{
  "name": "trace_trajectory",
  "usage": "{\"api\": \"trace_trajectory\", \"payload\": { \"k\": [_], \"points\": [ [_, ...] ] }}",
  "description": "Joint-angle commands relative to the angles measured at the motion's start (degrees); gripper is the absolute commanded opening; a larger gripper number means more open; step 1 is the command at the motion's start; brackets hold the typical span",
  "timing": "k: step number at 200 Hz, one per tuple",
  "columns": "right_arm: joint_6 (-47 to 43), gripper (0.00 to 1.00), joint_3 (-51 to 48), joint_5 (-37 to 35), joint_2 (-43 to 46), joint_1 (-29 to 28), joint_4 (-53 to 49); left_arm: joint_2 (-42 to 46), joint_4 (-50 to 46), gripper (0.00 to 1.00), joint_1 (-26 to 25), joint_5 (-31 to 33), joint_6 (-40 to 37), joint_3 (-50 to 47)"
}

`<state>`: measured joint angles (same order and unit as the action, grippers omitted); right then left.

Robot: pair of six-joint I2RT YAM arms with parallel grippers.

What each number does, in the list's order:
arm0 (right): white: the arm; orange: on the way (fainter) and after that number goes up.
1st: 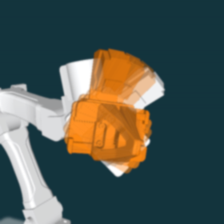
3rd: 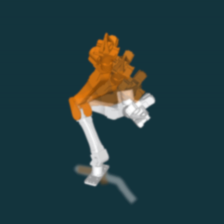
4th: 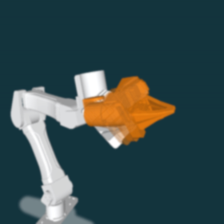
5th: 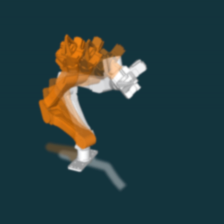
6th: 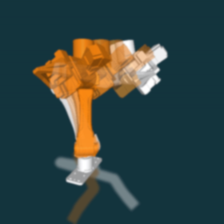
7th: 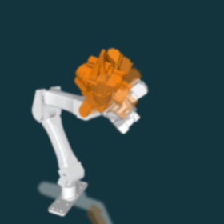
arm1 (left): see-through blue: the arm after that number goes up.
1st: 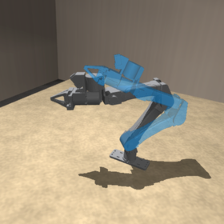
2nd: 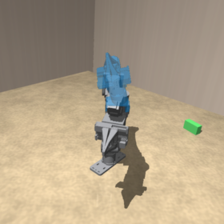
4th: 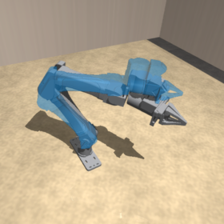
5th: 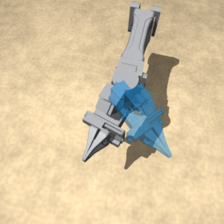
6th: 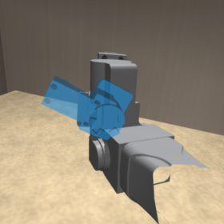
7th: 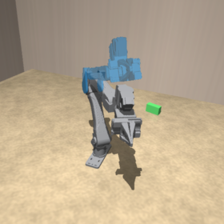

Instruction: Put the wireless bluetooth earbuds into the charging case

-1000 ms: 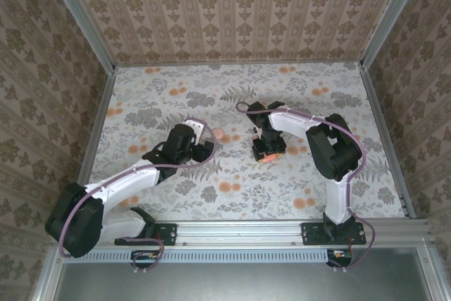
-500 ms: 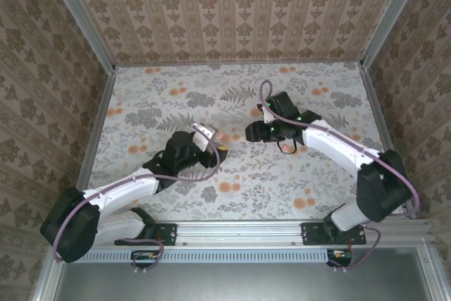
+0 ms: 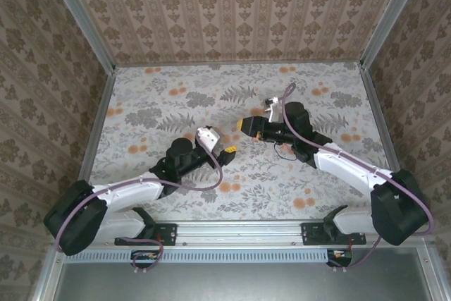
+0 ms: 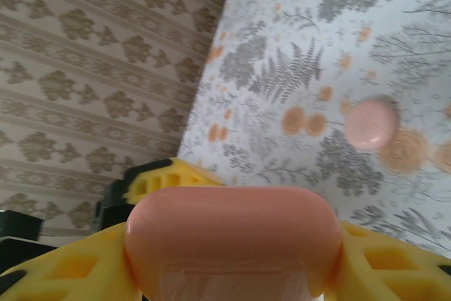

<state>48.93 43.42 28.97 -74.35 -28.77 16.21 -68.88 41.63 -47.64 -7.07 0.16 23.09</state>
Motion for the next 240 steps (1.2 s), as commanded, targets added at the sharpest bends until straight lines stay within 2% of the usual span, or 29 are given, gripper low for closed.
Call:
{"api": "trace_trajectory", "payload": {
  "k": [1,82,109,152,173,222,240],
  "points": [
    [5.42,0.50,-1.68,2.41,1.40,-0.82,7.27,-1.09,8.39,0.77,-0.72,1.26,-0.17,-0.28],
    [10.06,0.50,-2.11,2.84,-0.96,-3.03,12.97,-1.91,13.45,0.72,-1.99,4.38,0.01,0.74],
    [10.13,0.50,-2.20,2.76,-1.19,-3.39,12.76,-2.64,15.67,0.64,-2.02,4.75,0.17,0.89],
    [10.39,0.50,-1.94,2.87,-1.69,-4.14,12.88,-3.79,17.40,0.59,-2.02,3.56,1.83,1.78],
    [10.48,0.50,-1.76,2.85,-1.86,-4.66,12.97,-4.54,19.25,0.51,-1.97,3.11,2.52,2.00],
    [10.56,0.50,-1.32,2.95,-2.38,-5.63,13.41,-5.72,19.90,0.43,-2.01,1.28,4.49,3.36],
    [10.51,0.50,-1.28,2.94,-2.67,-5.76,13.41,-5.91,20.25,0.36,-2.02,0.93,5.12,3.54]
  ]
}}
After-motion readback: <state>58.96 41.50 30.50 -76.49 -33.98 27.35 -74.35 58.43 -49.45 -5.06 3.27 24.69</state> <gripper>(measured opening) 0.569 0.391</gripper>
